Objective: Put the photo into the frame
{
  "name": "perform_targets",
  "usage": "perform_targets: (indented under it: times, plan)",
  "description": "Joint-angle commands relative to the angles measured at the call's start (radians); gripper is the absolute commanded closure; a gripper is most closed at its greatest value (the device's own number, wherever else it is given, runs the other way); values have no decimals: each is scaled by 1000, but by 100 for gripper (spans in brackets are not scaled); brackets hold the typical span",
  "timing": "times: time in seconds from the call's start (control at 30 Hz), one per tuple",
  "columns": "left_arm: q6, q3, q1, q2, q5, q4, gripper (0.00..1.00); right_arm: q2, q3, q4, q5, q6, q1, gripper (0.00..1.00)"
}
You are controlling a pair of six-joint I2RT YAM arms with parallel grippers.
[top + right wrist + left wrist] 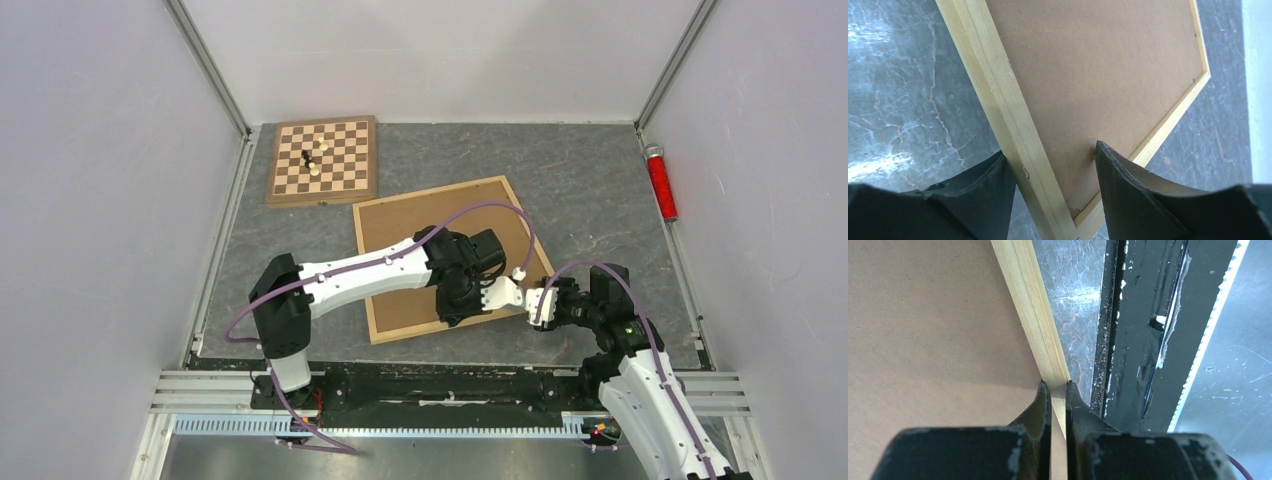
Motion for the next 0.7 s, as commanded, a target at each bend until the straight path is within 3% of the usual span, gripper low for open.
perform_targets:
  times: [0.0, 0.47, 0.67]
  plan:
    - [26, 105, -15, 6, 232, 13, 98, -12, -11, 160, 79, 2, 6, 44]
    - [20, 193, 26, 32, 339, -66, 98, -38, 38, 278, 130, 91, 6, 67]
    - [3, 187, 27, 6, 291, -59, 98, -33, 120, 271, 142, 143, 5, 78]
